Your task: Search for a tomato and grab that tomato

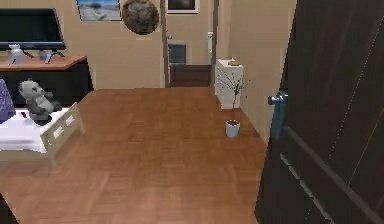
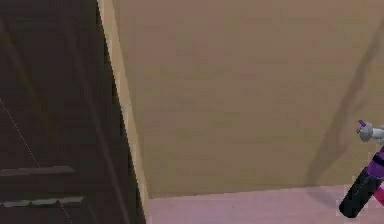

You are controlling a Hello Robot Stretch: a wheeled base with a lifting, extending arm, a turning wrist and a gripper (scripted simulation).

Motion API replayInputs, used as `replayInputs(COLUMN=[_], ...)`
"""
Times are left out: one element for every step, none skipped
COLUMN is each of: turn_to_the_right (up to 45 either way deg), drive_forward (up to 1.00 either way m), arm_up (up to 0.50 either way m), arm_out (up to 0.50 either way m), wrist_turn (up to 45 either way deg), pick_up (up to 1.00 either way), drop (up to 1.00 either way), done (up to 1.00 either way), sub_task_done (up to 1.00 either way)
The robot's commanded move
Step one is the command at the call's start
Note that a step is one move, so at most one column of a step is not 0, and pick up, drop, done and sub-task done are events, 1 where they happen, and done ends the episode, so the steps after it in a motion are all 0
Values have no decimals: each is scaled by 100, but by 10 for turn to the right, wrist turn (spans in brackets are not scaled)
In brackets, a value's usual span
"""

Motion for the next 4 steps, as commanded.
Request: replayInputs(turn_to_the_right=[0, 0, 0, 30], drive_forward=[100, 100, 35, 0], arm_up=[0, 0, 0, 0], arm_out=[0, 0, 0, 0], wrist_turn=[0, 0, 0, 0], pick_up=[0, 0, 0, 0], drop=[0, 0, 0, 0], done=[0, 0, 0, 0], sub_task_done=[0, 0, 0, 0])
